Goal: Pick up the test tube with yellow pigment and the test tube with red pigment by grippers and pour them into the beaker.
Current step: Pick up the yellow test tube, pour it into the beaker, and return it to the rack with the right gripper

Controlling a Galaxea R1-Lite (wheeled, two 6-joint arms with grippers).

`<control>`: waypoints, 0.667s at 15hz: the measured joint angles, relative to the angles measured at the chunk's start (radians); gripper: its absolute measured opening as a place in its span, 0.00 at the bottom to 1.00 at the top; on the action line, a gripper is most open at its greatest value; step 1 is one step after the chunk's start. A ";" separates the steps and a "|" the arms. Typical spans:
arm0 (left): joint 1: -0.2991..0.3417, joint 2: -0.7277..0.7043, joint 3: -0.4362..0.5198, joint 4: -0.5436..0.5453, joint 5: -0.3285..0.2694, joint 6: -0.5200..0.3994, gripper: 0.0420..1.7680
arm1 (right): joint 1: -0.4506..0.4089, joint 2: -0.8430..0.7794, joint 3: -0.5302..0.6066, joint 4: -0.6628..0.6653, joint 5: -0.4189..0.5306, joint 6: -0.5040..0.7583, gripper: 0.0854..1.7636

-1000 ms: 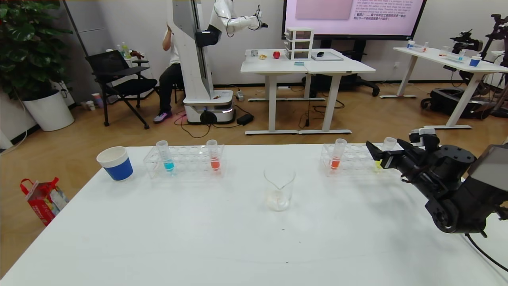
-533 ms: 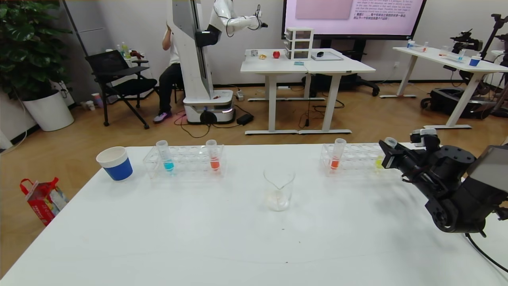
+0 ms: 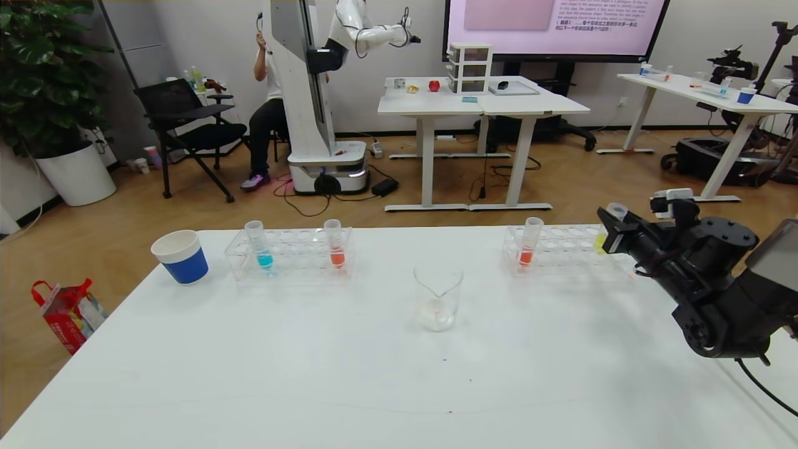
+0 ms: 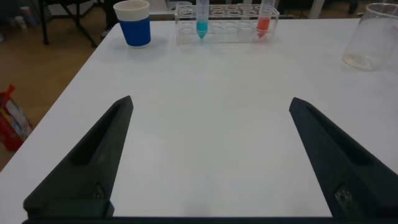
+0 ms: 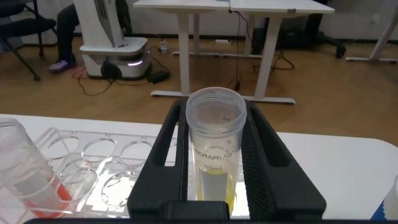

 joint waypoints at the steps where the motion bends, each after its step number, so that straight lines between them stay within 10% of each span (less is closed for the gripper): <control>1: 0.000 0.000 0.000 0.000 0.000 0.000 0.99 | 0.001 -0.026 -0.008 0.037 0.000 0.000 0.25; 10: 0.000 0.000 0.000 0.000 0.000 0.000 0.99 | 0.008 -0.137 -0.108 0.184 0.003 -0.014 0.25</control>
